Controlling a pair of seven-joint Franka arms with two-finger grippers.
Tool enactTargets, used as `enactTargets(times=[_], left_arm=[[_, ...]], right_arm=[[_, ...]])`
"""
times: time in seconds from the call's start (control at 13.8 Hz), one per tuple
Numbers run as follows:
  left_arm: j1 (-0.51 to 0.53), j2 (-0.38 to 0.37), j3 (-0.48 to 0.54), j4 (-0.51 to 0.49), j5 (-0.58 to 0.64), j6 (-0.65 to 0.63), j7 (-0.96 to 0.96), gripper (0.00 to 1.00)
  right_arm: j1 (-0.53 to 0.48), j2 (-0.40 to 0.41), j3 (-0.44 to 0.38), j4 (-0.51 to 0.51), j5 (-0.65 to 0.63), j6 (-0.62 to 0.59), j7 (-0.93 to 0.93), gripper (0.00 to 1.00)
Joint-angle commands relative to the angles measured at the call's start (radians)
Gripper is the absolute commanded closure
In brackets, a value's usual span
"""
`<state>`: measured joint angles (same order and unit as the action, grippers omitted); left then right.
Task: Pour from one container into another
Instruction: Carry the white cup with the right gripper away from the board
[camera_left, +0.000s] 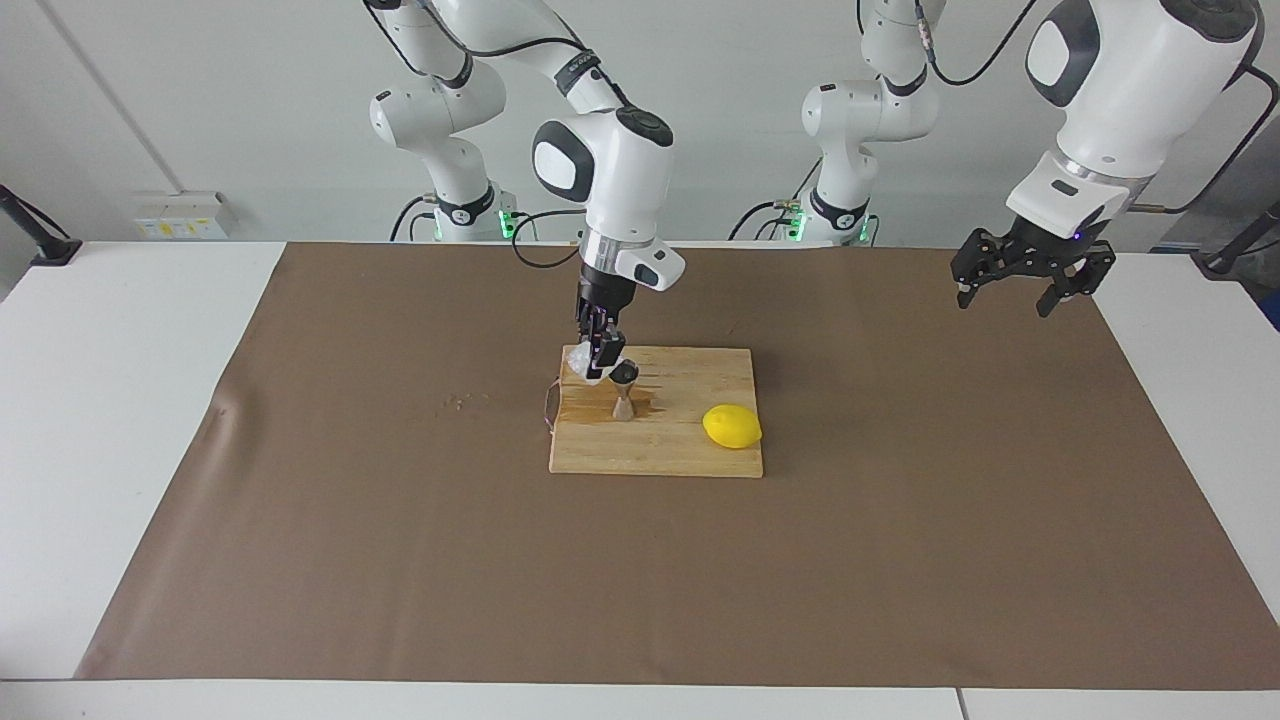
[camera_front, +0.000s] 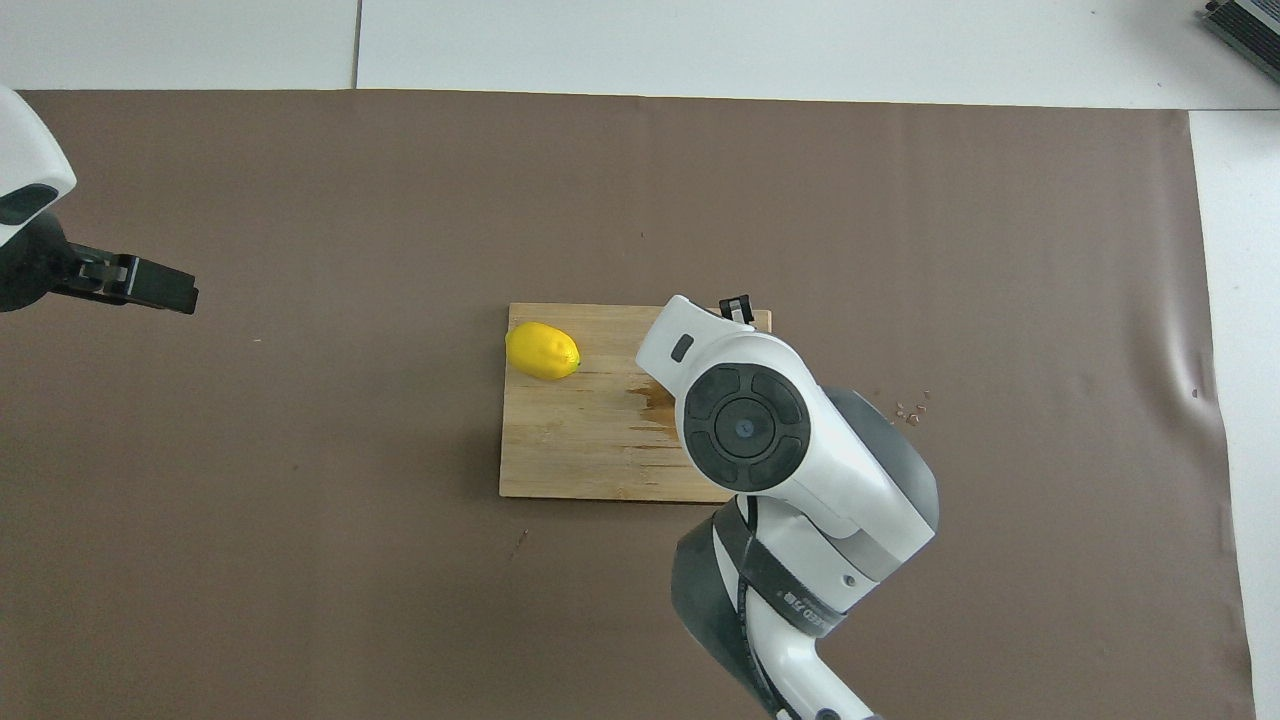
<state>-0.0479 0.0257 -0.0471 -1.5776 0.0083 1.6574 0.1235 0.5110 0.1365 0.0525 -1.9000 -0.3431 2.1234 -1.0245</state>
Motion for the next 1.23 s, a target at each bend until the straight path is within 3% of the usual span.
enactTargets(times=[0.0, 0.65, 1.16], left_arm=[[0.008, -0.026, -0.004, -0.025, -0.010, 0.005, -0.007, 0.00], [0.006, -0.026, -0.004, -0.025, -0.010, 0.007, -0.007, 0.00], [0.006, -0.026, -0.004, -0.025, -0.010, 0.007, -0.007, 0.00]], right_arm=[[-0.028, -0.014, 0.006, -0.001, 0.068, 0.003, -0.011, 0.72], [-0.123, -0.055, 0.007, -0.008, 0.288, -0.002, -0.120, 0.72], [-0.339, -0.054, 0.004, -0.034, 0.608, 0.001, -0.494, 0.72]])
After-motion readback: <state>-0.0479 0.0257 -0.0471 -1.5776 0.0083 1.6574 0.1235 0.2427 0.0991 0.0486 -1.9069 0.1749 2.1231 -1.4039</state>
